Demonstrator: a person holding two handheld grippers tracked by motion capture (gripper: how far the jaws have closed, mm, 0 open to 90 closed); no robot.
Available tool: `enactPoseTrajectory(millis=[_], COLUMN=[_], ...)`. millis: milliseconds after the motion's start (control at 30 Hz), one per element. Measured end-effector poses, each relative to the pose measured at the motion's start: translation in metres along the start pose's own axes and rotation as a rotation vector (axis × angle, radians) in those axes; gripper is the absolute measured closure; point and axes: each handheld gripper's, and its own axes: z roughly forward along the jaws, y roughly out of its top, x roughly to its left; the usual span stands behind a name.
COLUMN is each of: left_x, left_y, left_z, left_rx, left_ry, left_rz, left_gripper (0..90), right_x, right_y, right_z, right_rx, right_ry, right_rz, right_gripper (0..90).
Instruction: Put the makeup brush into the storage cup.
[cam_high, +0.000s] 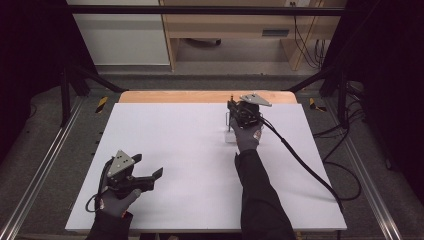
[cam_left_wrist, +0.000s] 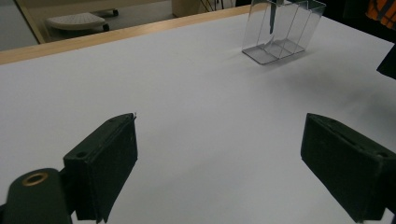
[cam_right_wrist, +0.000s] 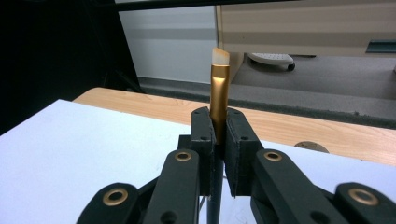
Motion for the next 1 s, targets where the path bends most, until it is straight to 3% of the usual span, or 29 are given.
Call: enactPoseTrajectory(millis=[1000], left_x=[-0.003], left_y=[-0.001], left_z=[0.003], left_rx=[0.011], left_ry=[-0.005], left_rz=[0.010], left_gripper=[10.1], right_x=[-0.007], right_y=[-0.026], right_z=[-0.001], right_rx=[0.078], right_ry=[-0.011], right_rz=[0.010], right_gripper=[82.7])
